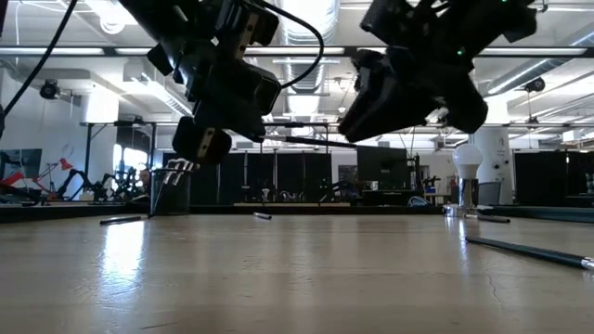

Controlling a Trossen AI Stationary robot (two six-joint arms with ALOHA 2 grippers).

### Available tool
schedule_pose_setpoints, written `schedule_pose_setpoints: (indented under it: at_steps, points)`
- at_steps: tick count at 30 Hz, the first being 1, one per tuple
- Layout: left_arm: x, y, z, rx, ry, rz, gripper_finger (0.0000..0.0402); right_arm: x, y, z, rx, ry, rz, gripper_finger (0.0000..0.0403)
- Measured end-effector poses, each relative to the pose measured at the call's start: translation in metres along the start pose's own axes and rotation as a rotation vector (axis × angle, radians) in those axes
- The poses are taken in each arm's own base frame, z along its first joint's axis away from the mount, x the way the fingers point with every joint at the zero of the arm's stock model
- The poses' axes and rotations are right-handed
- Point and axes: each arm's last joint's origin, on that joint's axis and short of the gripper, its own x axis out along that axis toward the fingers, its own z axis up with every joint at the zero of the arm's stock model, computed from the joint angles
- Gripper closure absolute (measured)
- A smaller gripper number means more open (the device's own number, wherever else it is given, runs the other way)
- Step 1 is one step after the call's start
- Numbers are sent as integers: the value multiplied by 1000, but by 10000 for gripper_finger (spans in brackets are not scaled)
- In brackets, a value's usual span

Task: Put items in baskets/containers
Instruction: Put the liner brush into the pen holder

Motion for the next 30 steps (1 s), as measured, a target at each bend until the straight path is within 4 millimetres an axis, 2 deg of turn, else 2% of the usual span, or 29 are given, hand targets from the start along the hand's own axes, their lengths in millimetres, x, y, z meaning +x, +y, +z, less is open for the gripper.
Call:
schedule_pose_setpoints:
  at_steps: [8, 11, 15, 19, 24, 30]
  points:
    - [0, -1, 1, 11, -3, -3, 402, 22, 3, 13, -119, 126, 32, 302]
    - [0, 1, 0, 9, 0, 0, 401, 28, 4, 15, -131, 147, 41, 325]
    - [0, 2, -1, 20, 7, 11, 401, 29, 5, 16, -120, 157, 44, 380]
    - [0, 2, 0, 45, -14, 26, 398, 23, 3, 13, -75, 158, 45, 387]
    - [-10, 3, -4, 122, -58, 120, 364, 18, -6, -6, 49, 180, 35, 389]
    - [-43, -6, -7, 326, -394, 244, 322, 8, -15, -34, 254, 83, 1, 390]
